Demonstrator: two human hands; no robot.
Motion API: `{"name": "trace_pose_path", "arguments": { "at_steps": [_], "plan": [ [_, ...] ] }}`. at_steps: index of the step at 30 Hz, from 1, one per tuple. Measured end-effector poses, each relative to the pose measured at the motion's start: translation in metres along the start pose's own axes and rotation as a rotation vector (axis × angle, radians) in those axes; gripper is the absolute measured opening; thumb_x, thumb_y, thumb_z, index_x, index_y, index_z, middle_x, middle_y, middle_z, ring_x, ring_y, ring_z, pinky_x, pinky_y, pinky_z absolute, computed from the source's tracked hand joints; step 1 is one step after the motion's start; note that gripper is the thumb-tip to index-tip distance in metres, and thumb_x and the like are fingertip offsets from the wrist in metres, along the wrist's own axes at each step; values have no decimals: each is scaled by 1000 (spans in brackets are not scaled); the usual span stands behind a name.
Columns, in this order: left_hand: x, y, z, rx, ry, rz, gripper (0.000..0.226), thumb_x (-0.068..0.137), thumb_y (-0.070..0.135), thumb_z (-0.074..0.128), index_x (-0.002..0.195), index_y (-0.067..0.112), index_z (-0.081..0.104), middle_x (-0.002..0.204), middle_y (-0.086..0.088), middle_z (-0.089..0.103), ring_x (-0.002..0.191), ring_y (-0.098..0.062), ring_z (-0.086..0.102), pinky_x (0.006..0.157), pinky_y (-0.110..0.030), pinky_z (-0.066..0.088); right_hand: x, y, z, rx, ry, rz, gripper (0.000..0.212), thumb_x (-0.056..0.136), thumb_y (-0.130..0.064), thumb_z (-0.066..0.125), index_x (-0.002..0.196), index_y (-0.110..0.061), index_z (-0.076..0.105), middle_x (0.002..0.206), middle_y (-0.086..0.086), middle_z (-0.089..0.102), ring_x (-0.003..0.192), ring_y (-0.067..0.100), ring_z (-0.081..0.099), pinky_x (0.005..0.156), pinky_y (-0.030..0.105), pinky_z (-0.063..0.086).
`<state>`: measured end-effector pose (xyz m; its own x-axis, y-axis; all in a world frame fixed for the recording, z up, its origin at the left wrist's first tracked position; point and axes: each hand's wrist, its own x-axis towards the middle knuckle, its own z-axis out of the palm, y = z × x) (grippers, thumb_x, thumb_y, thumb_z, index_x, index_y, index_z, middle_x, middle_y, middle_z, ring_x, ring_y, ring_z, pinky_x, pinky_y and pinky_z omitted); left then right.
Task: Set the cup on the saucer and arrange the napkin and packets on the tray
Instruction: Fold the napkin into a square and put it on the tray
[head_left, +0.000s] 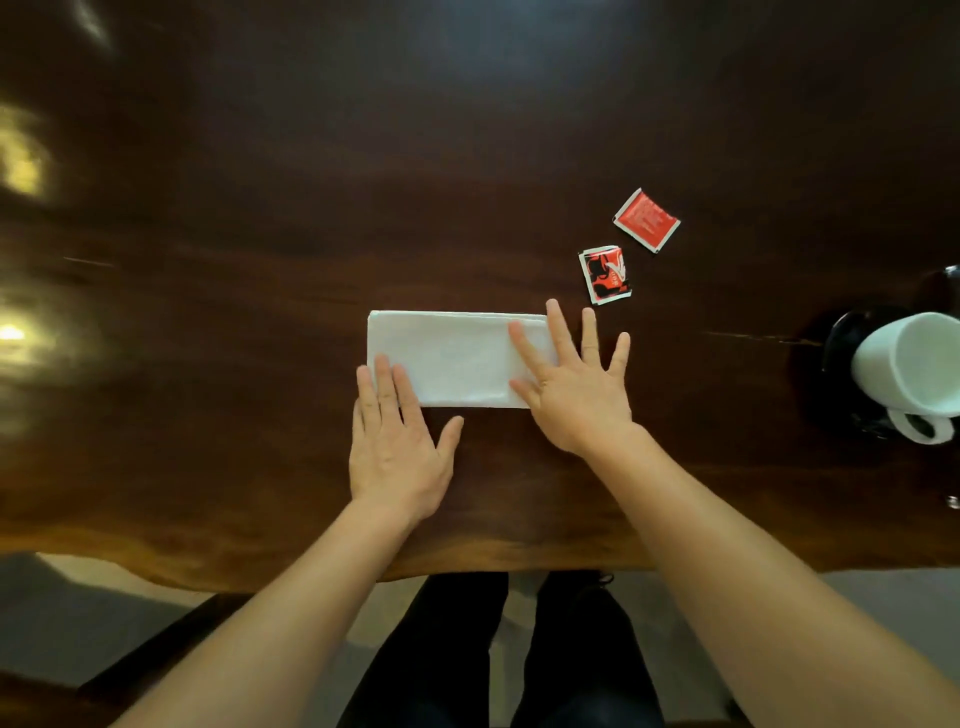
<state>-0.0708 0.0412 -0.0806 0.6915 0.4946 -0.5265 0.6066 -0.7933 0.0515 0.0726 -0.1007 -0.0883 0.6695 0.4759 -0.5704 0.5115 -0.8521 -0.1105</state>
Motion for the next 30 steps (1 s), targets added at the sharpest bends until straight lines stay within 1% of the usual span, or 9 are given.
{"name": "trace_pose_path", "arguments": {
  "at_steps": [4, 7, 11, 13, 15, 18, 23, 27, 30],
  "plan": [
    [-38, 17, -14, -85, -221, -41, 87, 98, 63, 25, 159, 5, 1, 168, -15, -7, 154, -35, -3, 120, -45, 26, -10, -16, -14, 257, 173, 294, 87, 92, -47, 61, 158, -18, 11, 165, 9, 14, 150, 34, 15, 113, 55, 29],
    [-57, 22, -23, 99, -133, 121, 71, 99, 60, 28, 155, 18, 25, 165, -13, 17, 147, -38, 22, 113, -46, 33, -18, -27, -14, 473, 270, 355, 81, 91, -29, 69, 154, -15, 22, 150, 11, 35, 131, 30, 40, 95, 38, 47],
    [-53, 3, -9, 192, -77, 273, 77, 99, 61, 28, 160, 23, 3, 169, -11, -8, 154, -39, -7, 123, -51, 14, -11, -22, -26, 822, 182, 546, 69, 87, -16, 72, 146, -15, 36, 131, 11, 55, 114, 26, 58, 83, 34, 49],
    [-50, -11, 2, 189, -110, 318, 76, 100, 59, 29, 160, 24, -1, 168, -10, -11, 154, -37, -9, 123, -51, 17, -6, -16, -34, 911, 104, 585, 50, 88, -14, 69, 134, -14, 50, 123, 8, 61, 103, 22, 60, 76, 33, 53],
    [-51, -20, 5, 170, -102, 353, 72, 99, 55, 38, 160, 24, 15, 169, -11, 2, 154, -37, 8, 116, -50, 31, -3, -14, -39, 953, 28, 568, 21, 91, -14, 65, 112, -16, 64, 111, 4, 63, 89, 16, 58, 64, 28, 50],
    [-47, -25, 0, 111, 7, 381, 63, 92, 47, 54, 148, 22, 43, 158, -11, 39, 134, -34, 47, 95, -49, 45, -3, -16, -41, 955, 11, 535, 4, 93, -17, 62, 91, -20, 60, 100, 3, 62, 87, 17, 58, 76, 35, 59],
    [-29, -19, -11, 88, 67, 460, 69, 95, 46, 46, 156, 24, 26, 138, -6, 49, 110, -27, 54, 87, -44, 43, -12, -18, -58, 995, 123, 413, 7, 93, -20, 66, 96, -22, 59, 96, -3, 60, 90, 14, 61, 76, 34, 60],
    [-17, -1, -16, -46, -115, 339, 71, 100, 50, 40, 159, 31, 6, 133, -4, 36, 109, -23, 48, 95, -37, 42, -32, -32, -78, 871, 362, 144, 2, 93, -22, 67, 94, -22, 66, 85, -10, 63, 77, 4, 60, 62, 18, 48],
    [-12, 2, -17, -57, -111, 305, 70, 101, 47, 39, 159, 33, 4, 130, -4, 37, 106, -22, 49, 90, -37, 41, -42, -54, -71, 806, 468, 20, 17, 91, -19, 67, 108, -20, 64, 100, -4, 65, 91, 9, 61, 76, 25, 52]
  ]
}}
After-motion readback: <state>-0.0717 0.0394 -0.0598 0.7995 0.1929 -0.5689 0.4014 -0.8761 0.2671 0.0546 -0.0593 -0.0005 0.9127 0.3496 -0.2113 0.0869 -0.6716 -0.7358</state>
